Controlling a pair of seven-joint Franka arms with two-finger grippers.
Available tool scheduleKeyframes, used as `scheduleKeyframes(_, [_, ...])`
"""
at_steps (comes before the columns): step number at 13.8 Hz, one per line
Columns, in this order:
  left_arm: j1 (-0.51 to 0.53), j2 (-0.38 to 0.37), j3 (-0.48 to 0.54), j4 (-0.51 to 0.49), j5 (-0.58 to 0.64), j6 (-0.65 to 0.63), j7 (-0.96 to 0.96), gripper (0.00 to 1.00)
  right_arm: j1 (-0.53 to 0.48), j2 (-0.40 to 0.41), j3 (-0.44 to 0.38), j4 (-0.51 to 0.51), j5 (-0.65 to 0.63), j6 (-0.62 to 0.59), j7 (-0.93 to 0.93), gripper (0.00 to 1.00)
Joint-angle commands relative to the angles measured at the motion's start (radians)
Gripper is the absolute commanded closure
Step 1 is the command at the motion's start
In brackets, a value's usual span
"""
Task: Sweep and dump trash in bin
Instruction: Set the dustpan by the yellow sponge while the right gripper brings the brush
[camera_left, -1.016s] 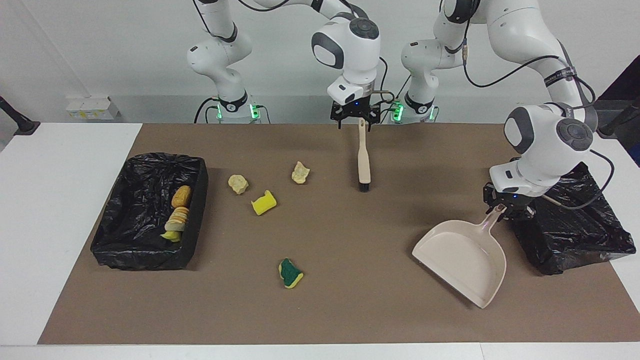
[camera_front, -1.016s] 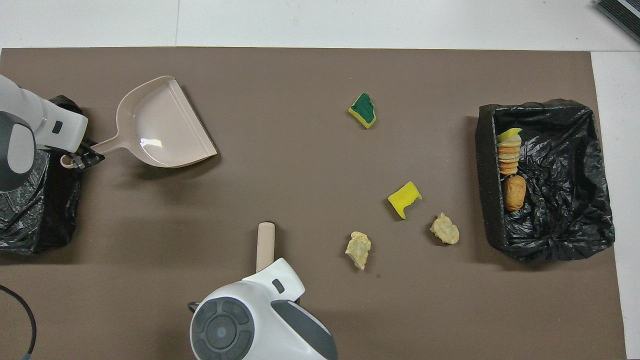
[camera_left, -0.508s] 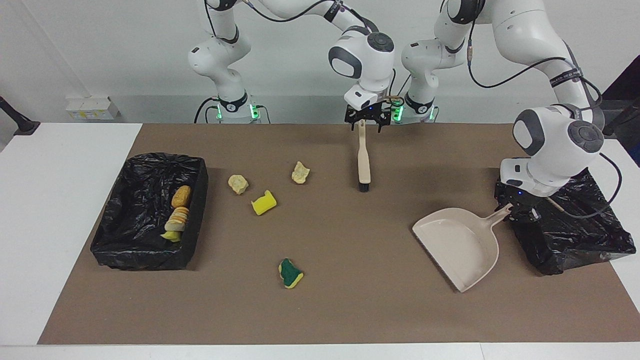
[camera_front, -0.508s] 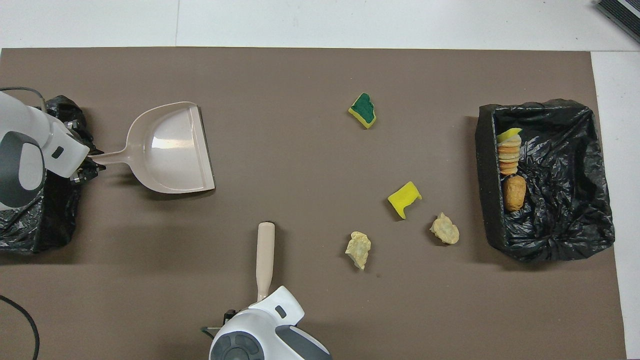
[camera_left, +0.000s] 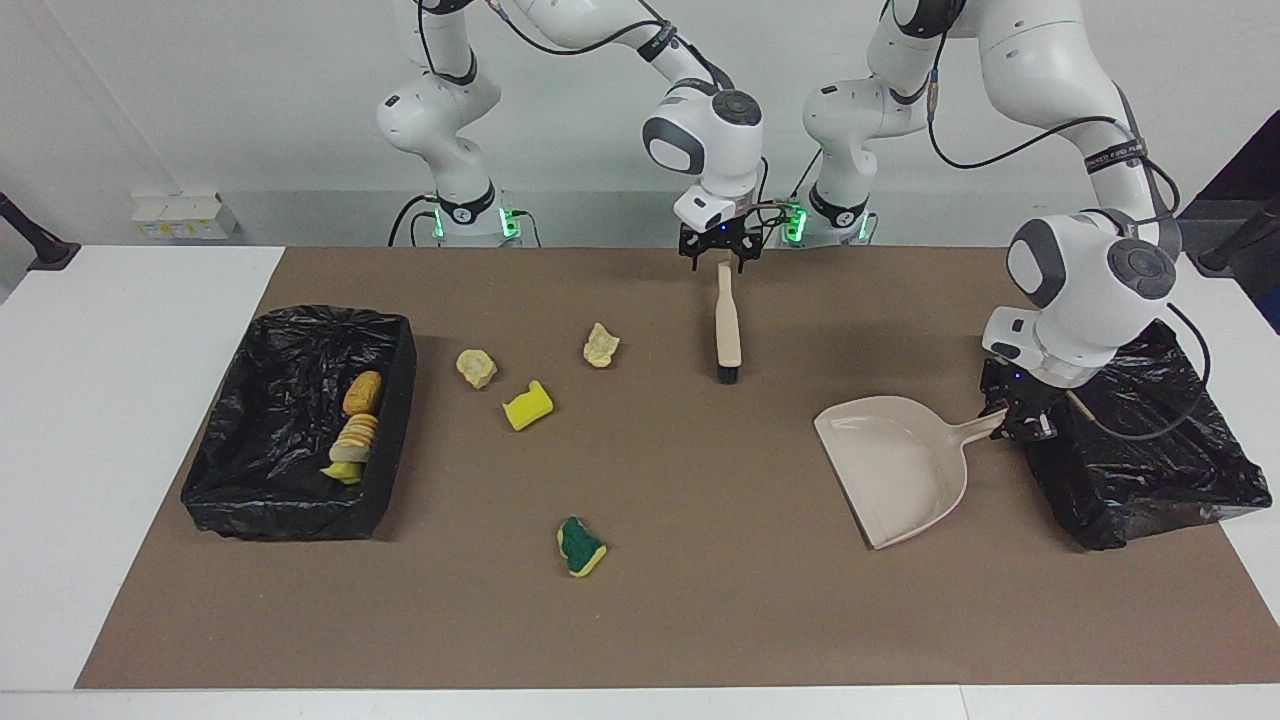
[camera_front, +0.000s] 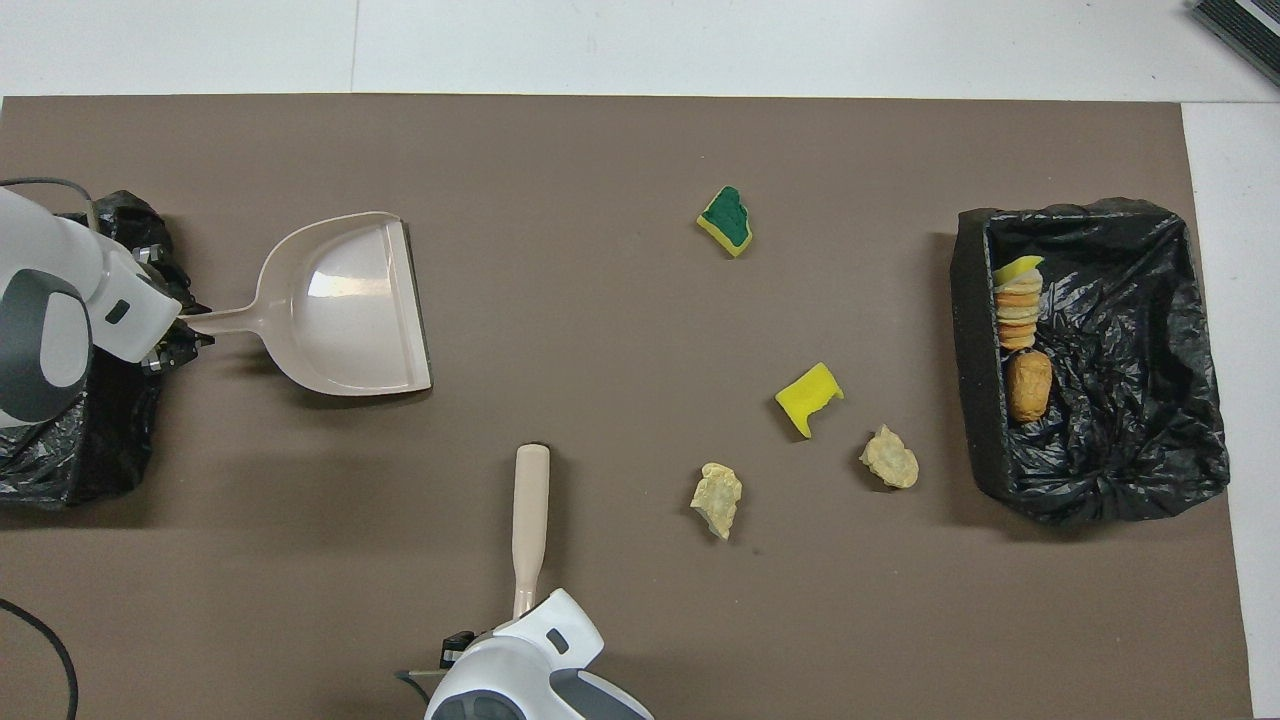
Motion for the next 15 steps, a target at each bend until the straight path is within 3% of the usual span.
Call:
scheduleKeyframes(1, [-0.006, -0.034, 0.002, -0.041, 0.015, 0.025, 0.009, 1.00, 0.001, -0.006, -0.002, 0.009, 0.025, 0.015, 0.020, 0.84])
scheduleKeyframes(2, [-0.006, -0.034, 0.002, -0.040, 0.015, 0.021, 0.009, 1.00, -0.003, -0.012, -0.004, 0.009, 0.023, 0.015, 0.020, 0.99])
scheduleKeyframes(5, [-0.015, -0.034, 0.000, -0.031, 0.015, 0.012, 0.003, 1.00, -0.007, -0.018, -0.005, 0.008, 0.023, 0.012, 0.020, 1.00])
scheduleKeyframes(7, [-0.024, -0.044, -0.003, -0.030, 0.014, -0.008, 0.000, 1.00, -0.028, -0.069, -0.010, 0.002, 0.020, -0.053, 0.020, 1.00])
scheduleKeyframes(10, [-0.099, -0.063, -0.005, -0.046, 0.014, -0.055, -0.078, 1.00, -0.134, -0.214, -0.008, -0.038, 0.020, -0.242, 0.003, 1.00])
scheduleKeyframes(15, [-0.206, -0.119, -0.006, -0.127, 0.012, -0.092, -0.153, 1.00, -0.318, -0.480, -0.008, -0.266, 0.016, -0.348, -0.154, 1.00])
